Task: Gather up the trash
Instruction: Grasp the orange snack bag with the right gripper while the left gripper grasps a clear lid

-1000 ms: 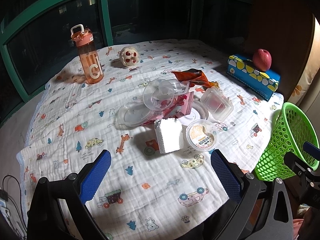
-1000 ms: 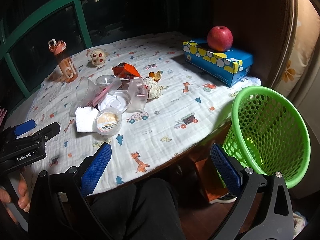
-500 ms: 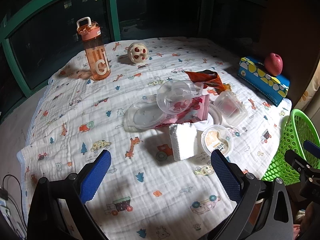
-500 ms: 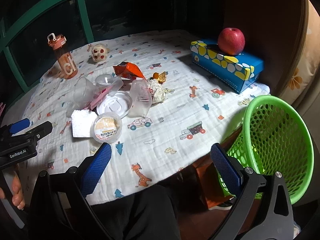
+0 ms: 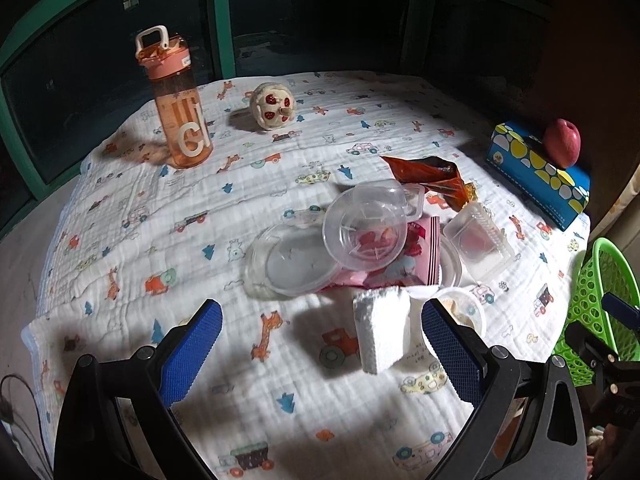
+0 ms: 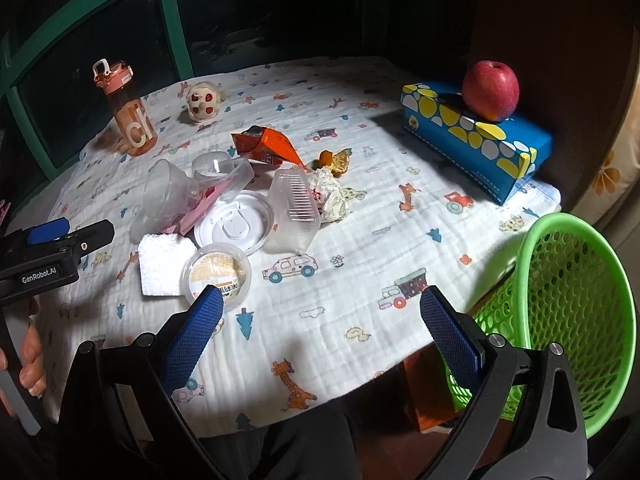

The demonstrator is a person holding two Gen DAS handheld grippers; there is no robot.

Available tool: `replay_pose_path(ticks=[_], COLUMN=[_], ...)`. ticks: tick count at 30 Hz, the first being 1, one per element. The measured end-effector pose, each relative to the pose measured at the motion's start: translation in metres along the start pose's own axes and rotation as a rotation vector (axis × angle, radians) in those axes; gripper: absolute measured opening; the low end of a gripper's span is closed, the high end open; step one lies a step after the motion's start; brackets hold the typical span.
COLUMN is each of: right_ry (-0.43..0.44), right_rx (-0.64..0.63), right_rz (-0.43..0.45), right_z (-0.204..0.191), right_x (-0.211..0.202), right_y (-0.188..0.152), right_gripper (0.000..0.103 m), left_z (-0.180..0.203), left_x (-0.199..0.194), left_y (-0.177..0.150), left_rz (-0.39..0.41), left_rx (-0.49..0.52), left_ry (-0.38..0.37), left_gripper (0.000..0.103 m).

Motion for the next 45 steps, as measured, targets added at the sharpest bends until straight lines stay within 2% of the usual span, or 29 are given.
replay_pose_path(ticks=[9,18,28,33,41,45], right_ry=[0.011,0.043,0.216,0.287,0.365,0.366], right_rx=[-0.013,-0.029,0.004,0.024,0.028,0.027], right_rz=[-0.01,0.004,-0.03,-0.067,-0.127,-0.149], right_z=[-0.004,-0.005,0.001,0.002,-0.01,-0.016], right_x=[0.018,0.03,0.064,0.089,0.132,0.153], right_y=[0.014,0.035,0.081,0.105,0.133,0.14], right_gripper=[0.097,0.097,0.094,0.091,0.086,0.083], left_z=[0.005,0.009,0.012,0.01,0.008,0.006], left_x=[0.036,0.075,0.094,0.101,0.105,0.11], left_y=[0.028,0.043,0.047,0.046,0.045,0.045], left_rz=[-0.016,-0.072,-0.09,-0.1,-0.101,-0.111], left_rx=[0.037,0.044,0.045,0.047,0.046,0.031], left_ry=[-0.057,-0.138,-0.247,-0.27,-0.305,-0.323], left_gripper=[0.097,0.097,0.095,0.086,0.079,0.075])
Point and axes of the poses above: each gripper's, at about its wrist camera, not at the fingertips, and x roughly the way its jaws point, z to its right, y to its top, the point moved 1 cm from there along x, roughly the way its jaws point, and after that the axes turned 3 degrees about z, right-handed, at the moved point
